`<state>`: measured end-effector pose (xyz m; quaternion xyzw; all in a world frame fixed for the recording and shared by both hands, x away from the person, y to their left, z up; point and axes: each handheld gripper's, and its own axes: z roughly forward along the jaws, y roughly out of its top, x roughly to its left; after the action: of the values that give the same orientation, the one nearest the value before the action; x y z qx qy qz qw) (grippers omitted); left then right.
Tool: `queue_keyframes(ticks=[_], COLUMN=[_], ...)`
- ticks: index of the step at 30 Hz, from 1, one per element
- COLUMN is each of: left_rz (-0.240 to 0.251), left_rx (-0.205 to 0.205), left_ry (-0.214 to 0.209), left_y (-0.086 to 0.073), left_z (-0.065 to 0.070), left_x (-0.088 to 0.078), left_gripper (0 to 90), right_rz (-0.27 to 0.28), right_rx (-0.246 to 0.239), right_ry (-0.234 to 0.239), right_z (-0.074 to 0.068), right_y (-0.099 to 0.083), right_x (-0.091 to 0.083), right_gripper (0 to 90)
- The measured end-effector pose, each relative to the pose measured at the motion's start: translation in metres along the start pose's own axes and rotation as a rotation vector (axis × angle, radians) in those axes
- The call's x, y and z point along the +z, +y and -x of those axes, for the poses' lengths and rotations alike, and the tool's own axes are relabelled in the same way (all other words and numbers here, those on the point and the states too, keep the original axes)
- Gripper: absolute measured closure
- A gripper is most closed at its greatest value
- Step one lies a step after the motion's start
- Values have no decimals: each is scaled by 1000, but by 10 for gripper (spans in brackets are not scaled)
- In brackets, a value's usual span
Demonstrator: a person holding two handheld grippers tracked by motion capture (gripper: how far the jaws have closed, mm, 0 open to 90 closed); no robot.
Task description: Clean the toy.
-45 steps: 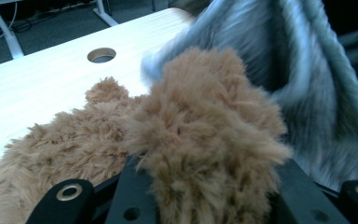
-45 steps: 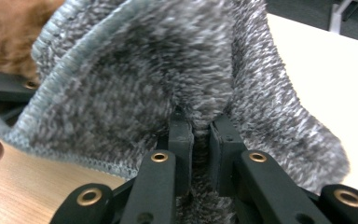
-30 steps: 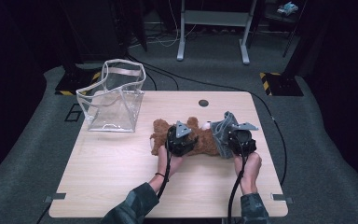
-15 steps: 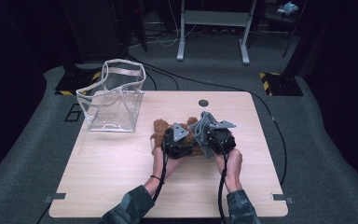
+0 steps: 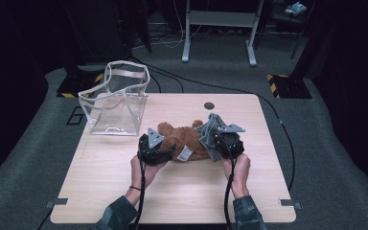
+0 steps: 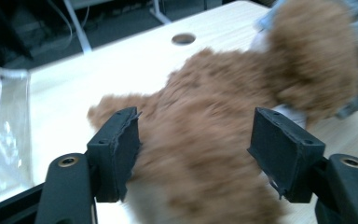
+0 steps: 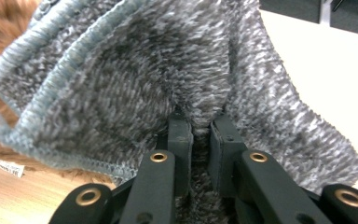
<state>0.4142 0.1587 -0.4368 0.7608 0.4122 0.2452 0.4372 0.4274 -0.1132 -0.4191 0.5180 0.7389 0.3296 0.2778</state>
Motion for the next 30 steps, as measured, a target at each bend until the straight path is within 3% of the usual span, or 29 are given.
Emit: queue_keyframes(ticks=[3, 7, 11, 15, 18, 20, 22, 23, 24, 25, 26, 28, 29, 30], left_rz=[-4, 4, 12, 17, 18, 21, 22, 13, 20, 26, 21, 29, 29, 26], left_rx=[-28, -28, -21, -25, -36, -32, -28, -19, -28, -30, -28, -29, -27, -26], left_ry=[-30, -35, -29, -28, -35, -37, -37, -42, -40, -38, -41, -38, -38, -41], left_y=[-2, -2, -1, 0, 1, 1, 1, 1, 2, 2, 2, 2, 2, 2], left_z=[-5, -4, -2, -2, -2, -3, -4, -5, -5, -6, -7, -8, -9, -10], left_x=[4, 6, 8, 9, 9, 9, 8, 8, 8, 8, 7, 7, 6, 6], left_gripper=[525, 669, 703, 716, 719, 722, 723, 724, 724, 724, 724, 723, 713, 713], right_rz=[24, 86, 136, 187, 181, 153, 112, 83, 83, 66, 66, 83, 100, 100], right_rx=[1, -16, -23, -72, -96, -126, -115, -135, -135, -133, -133, -145, -152, -152], right_ry=[2, 25, 51, 103, 176, 217, 269, 248, 248, 196, 196, 120, 49, 49], right_z=[1, -9, -21, -42, -59, -72, -81, -86, -86, -87, -87, -83, -79, -79], right_y=[1, 5, 6, 4, 2, 1, 1, 1, 1, 1, 1, 1, 2, 2], right_x=[-10, -35, -52, -68, -69, -62, -46, -31, -31, -18, -18, -18, -23, -23], right_gripper=[806, 806, 806, 807, 808, 807, 808, 808, 808, 809, 809, 809, 809, 809])
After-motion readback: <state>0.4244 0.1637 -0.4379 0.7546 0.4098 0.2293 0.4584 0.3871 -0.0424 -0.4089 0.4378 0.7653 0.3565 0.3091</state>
